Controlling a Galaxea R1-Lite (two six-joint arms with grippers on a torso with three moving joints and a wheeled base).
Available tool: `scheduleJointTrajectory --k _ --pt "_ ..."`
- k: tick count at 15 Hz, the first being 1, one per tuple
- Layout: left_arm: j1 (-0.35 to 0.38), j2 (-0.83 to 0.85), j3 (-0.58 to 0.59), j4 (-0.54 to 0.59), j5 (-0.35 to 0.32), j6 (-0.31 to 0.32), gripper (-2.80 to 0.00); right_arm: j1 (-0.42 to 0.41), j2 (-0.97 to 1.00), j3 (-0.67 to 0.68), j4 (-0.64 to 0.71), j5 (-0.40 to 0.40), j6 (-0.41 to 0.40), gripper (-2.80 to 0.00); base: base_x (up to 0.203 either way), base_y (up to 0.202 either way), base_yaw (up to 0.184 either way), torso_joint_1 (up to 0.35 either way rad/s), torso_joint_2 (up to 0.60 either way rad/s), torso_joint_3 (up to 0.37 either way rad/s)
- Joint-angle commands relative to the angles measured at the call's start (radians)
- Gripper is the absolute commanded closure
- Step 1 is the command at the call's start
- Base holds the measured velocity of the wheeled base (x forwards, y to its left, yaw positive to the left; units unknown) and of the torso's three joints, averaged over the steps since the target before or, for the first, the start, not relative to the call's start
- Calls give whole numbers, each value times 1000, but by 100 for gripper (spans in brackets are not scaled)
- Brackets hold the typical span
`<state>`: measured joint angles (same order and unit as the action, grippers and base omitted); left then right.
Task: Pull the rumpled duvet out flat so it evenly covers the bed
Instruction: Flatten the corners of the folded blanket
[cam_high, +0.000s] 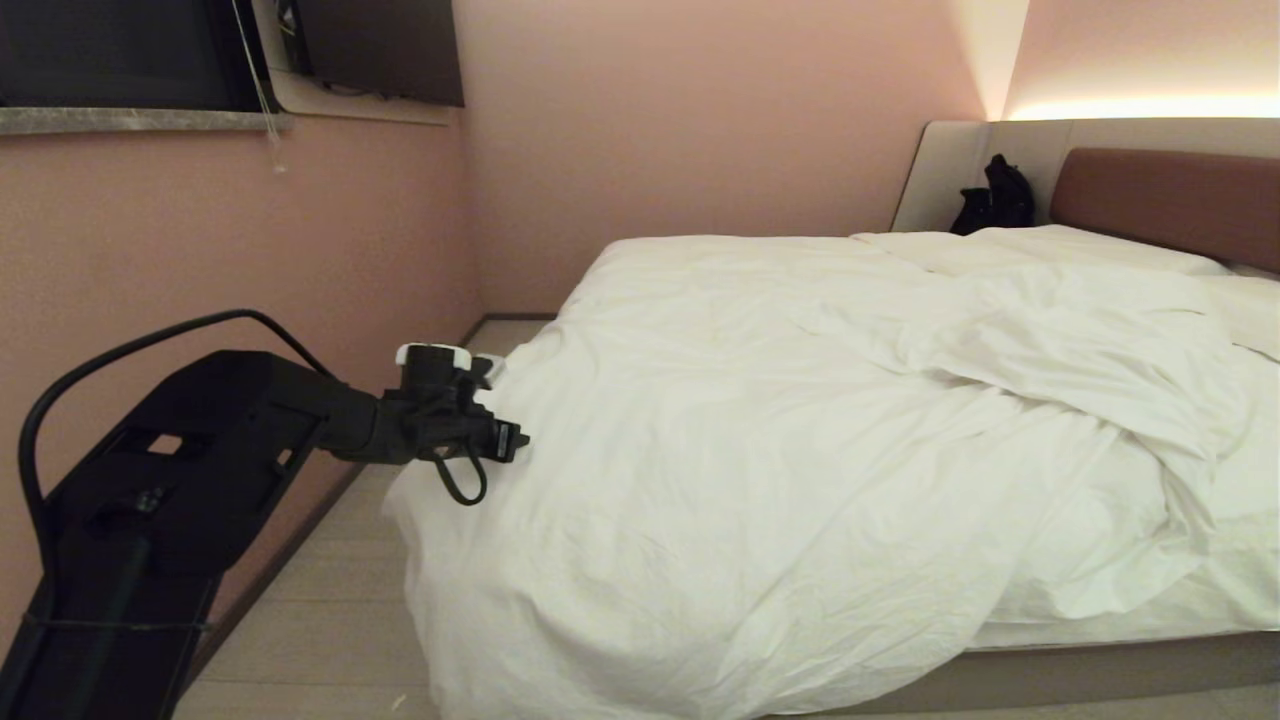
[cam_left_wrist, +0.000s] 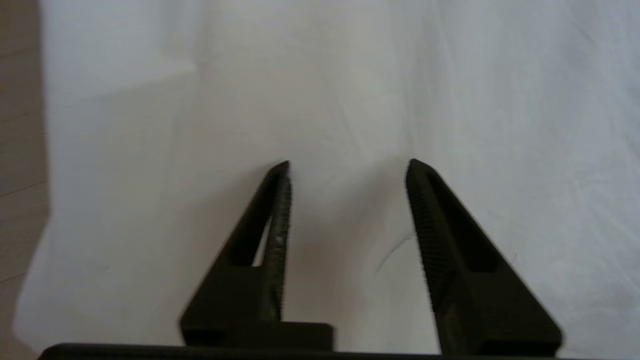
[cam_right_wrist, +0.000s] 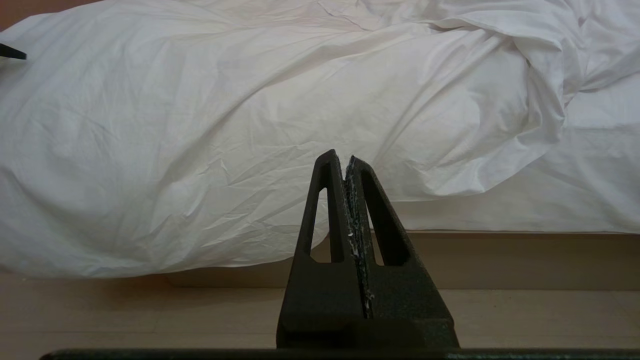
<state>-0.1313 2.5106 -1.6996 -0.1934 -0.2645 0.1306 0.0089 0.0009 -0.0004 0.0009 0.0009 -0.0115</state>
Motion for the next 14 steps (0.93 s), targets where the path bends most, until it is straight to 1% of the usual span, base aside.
scheduleJointTrajectory --k 1,3,4,5,6,7,8,9,10,14 --pt "-1 5 -5 0 -7 4 -280 0 1 -1 0 1 -1 0 0 0 0 0 0 0" --pt "-1 4 -2 -9 -27 15 -280 0 1 0 1 -1 -1 0 0 0 0 0 0 0" --pt "-1 5 3 -27 -51 38 -280 0 1 0 1 -1 -1 0 0 0 0 0 0 0" --pt "-1 9 6 -47 -74 77 -280 0 1 0 1 1 -1 0 0 0 0 0 0 0" --pt "0 13 7 -53 -90 133 -280 0 1 -1 -1 1 -1 0 0 0 0 0 0 0" --pt "3 18 3 -55 -129 190 -280 0 1 0 1 1 -1 0 0 0 0 0 0 0" --pt "4 21 1 -54 -139 199 -280 0 1 0 0 0 -1 0 0 0 0 0 0 0" --pt "5 26 -1 -50 -179 208 -280 0 1 0 -1 1 -1 0 0 0 0 0 0 0" --pt "4 32 1 -49 -188 211 -280 0 1 -1 0 0 -1 0 0 0 0 0 0 0" --pt "-1 51 -5 -46 -188 207 -280 0 1 0 -1 -1 -2 0 0 0 0 0 0 0"
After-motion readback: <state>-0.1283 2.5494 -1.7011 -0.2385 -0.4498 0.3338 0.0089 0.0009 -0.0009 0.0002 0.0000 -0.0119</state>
